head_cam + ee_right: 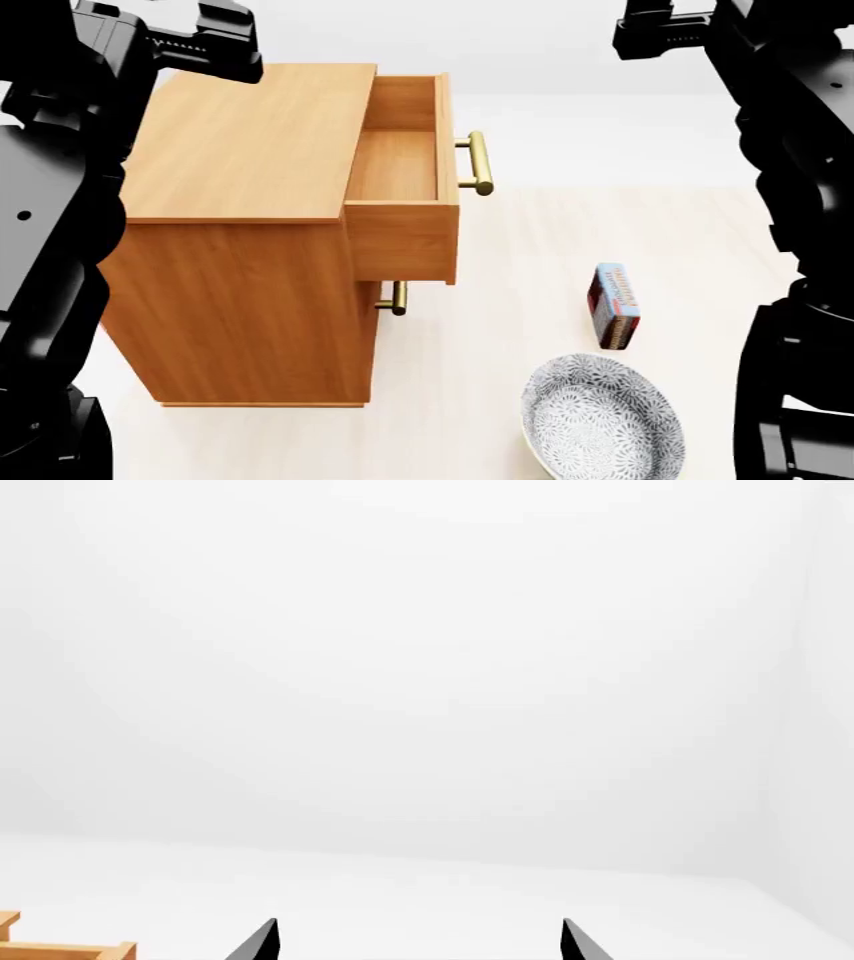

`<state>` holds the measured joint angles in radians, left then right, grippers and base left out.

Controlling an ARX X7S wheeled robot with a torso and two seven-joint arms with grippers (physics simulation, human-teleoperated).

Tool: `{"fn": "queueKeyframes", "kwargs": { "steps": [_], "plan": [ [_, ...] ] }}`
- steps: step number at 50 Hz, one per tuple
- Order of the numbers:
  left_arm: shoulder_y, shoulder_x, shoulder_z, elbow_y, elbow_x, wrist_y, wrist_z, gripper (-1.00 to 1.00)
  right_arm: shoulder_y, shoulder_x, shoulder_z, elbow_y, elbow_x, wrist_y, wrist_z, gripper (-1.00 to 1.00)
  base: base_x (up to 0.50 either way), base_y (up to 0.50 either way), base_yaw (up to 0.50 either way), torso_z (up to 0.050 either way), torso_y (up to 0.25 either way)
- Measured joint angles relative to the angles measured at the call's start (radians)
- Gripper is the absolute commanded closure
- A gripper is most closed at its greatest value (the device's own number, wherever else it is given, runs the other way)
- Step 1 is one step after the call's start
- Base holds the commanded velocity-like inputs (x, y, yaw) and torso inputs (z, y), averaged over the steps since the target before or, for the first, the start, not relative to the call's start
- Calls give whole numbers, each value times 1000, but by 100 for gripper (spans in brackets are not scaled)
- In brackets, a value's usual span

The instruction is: Put the chocolate pudding in the top drawer of the cabinet and close it.

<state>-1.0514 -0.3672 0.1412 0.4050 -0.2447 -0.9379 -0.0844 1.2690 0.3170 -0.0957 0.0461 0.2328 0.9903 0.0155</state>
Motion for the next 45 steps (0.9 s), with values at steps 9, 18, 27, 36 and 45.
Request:
{"fn": "queueKeyframes", "kwargs": {
  "steps": [9,18,27,36,45],
  "plan": [
    [0,-1,1,0,-2,2,-2,-100,0,5,-10,-1,0,2,-3,-100,0,220,0,0,0],
    [0,-4,1,-1,-2,3,-4,-100,3,0,-15,6,7,5,-5,-100,0,0,0,0,0],
    [0,-4,3,-1,-4,4,-6,-100,40,-15,-45,51,19,12,-37,-100,0,0,0,0,0],
    [-1,-7,5,-1,-7,5,-6,-100,108,-57,-82,142,47,37,-88,-100,0,0,0,0,0],
    [-1,-10,9,-1,-8,7,-5,-100,176,-111,-121,249,85,92,-146,-100,0,0,0,0,0]
  ]
}}
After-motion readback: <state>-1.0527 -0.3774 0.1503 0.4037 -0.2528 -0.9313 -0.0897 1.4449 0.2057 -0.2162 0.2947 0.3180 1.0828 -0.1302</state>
